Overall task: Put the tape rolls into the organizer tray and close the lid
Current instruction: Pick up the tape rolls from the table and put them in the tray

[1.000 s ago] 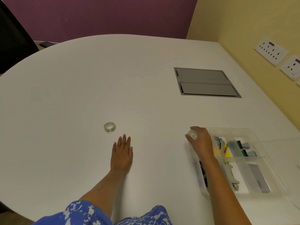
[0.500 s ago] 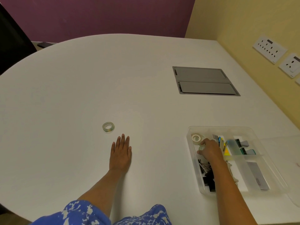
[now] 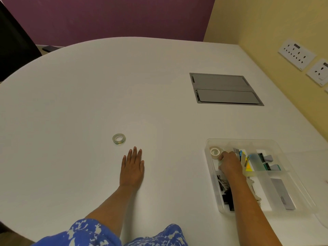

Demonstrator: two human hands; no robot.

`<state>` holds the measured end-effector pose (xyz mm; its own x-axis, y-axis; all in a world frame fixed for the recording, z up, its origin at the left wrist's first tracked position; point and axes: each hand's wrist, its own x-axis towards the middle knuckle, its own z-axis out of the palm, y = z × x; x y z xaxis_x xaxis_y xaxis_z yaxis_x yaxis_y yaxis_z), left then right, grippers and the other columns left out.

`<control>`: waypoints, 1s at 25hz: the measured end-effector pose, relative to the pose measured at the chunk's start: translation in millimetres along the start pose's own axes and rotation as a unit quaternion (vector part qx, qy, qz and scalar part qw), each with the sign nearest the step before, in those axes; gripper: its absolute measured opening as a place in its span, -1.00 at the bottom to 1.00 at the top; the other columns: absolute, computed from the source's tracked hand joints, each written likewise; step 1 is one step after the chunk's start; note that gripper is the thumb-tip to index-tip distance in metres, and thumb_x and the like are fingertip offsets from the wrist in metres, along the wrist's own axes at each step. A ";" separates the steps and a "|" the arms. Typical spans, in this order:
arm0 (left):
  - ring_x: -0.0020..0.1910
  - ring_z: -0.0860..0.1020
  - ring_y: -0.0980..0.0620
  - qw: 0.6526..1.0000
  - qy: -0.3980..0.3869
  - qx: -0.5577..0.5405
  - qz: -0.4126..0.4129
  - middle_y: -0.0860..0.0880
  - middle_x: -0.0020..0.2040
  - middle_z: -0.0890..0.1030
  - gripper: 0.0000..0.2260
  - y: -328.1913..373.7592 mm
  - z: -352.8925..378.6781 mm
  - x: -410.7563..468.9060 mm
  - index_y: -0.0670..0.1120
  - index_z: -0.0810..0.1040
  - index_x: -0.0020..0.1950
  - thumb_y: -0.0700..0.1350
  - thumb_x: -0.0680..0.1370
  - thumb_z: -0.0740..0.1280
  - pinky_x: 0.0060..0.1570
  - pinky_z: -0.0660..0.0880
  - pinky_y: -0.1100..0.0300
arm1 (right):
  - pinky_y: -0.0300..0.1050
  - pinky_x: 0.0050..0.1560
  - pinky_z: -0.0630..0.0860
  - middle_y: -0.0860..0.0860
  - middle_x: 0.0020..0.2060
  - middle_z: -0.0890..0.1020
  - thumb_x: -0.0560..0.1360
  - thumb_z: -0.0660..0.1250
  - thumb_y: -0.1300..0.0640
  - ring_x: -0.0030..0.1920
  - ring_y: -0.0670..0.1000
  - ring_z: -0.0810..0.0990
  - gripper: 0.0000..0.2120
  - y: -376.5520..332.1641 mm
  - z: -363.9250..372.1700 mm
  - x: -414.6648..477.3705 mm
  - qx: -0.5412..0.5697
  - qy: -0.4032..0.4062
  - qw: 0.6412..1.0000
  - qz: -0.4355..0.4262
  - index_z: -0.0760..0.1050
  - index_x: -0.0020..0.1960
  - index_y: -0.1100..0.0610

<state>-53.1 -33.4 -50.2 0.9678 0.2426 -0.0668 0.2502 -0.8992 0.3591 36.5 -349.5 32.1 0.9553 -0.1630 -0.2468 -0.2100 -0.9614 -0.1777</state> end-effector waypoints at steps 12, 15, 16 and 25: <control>0.57 -0.09 0.04 1.000 0.021 -0.011 -0.004 0.01 0.59 -0.05 -0.54 -2.1 5.2 0.2 -0.01 -0.03 0.56 -0.03 0.66 -0.04 0.54 -0.17 0.08 | -0.02 0.09 0.53 0.19 0.14 0.52 0.52 0.30 0.31 0.15 0.15 0.52 -0.79 -114.1 -27.3 -16.3 0.124 0.081 0.977 -0.152 0.52 0.15 0.23; 0.57 -0.07 0.04 1.000 0.029 -0.010 -0.005 0.02 0.59 -0.02 -0.54 -3.6 5.9 -0.2 -0.01 -0.01 0.56 -0.02 0.66 -0.03 0.54 -0.14 0.08 | -0.05 0.14 0.50 0.15 0.20 0.50 0.56 0.26 0.24 0.23 0.11 0.46 -0.73 -174.5 -5.1 -21.4 0.115 0.034 0.961 -0.251 0.47 0.25 0.19; 0.57 -0.06 0.04 0.999 0.033 -0.009 -0.004 0.02 0.59 -0.01 -0.54 -3.7 5.8 -0.1 0.00 0.01 0.56 -0.02 0.66 -0.02 0.54 -0.14 0.08 | -0.06 0.15 0.49 0.14 0.23 0.48 0.57 0.24 0.23 0.25 0.11 0.45 -0.71 -194.1 4.3 -22.8 0.104 0.018 0.954 -0.281 0.45 0.28 0.19; 0.53 0.16 0.04 0.999 0.045 0.003 -0.004 -0.02 0.52 0.28 -0.54 -3.7 4.0 1.1 -0.05 0.16 0.53 0.01 0.63 0.02 0.55 -0.06 0.07 | -0.02 0.18 0.40 0.13 0.29 0.39 0.58 0.21 0.19 0.26 0.13 0.38 -0.58 -295.2 73.7 -24.7 -0.093 -0.034 0.889 -0.446 0.31 0.42 0.08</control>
<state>-52.9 -31.3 -55.3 0.9597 0.2806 0.0151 0.2573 -0.8992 0.3540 59.5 -45.3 20.5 0.7077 0.6912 -0.1458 0.6699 -0.7222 -0.1722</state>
